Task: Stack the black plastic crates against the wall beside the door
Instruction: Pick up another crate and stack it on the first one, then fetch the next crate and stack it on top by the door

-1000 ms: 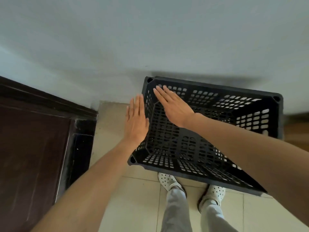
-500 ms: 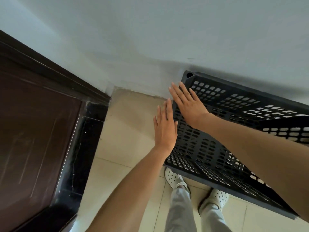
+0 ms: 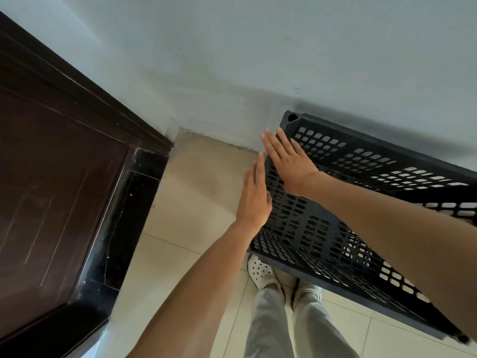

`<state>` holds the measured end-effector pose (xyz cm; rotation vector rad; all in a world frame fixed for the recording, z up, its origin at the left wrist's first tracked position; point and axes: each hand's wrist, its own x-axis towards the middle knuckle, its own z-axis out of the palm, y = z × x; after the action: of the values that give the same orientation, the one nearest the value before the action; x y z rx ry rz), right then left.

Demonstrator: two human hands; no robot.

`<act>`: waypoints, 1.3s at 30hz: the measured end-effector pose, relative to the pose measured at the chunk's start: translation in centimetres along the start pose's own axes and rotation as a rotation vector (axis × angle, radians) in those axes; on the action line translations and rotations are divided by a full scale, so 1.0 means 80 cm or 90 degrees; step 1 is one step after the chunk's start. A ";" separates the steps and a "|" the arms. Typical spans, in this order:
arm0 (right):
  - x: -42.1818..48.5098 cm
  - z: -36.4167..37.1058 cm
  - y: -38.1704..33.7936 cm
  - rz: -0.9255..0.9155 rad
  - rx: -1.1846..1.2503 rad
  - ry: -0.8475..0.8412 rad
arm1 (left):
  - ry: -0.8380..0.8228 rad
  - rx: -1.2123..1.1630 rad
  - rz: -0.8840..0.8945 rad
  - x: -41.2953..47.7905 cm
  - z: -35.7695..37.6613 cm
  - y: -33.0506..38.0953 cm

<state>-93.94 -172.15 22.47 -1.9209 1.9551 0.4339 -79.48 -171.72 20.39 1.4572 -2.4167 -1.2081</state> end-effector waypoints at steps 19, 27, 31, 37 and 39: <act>-0.106 -0.057 -0.032 -0.170 -0.041 -0.080 | 0.029 0.244 -0.204 -0.133 -0.049 0.043; -0.209 -0.136 -0.127 -0.400 -0.071 -0.076 | 0.133 0.132 -0.403 -0.335 -0.099 0.084; -0.265 -0.139 -0.187 -0.534 -0.109 -0.138 | 0.173 0.132 -0.485 -0.435 -0.110 0.099; -0.359 -0.130 -0.309 -0.701 -0.157 -0.157 | 0.254 0.105 -0.594 -0.587 -0.109 0.106; -0.396 -0.122 -0.352 -0.739 -0.193 -0.155 | 0.270 0.091 -0.633 -0.646 -0.102 0.103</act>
<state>-66.02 -149.29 46.77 -2.6144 0.4255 0.5629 -53.61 -134.50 47.77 2.7508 -1.4973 -0.6523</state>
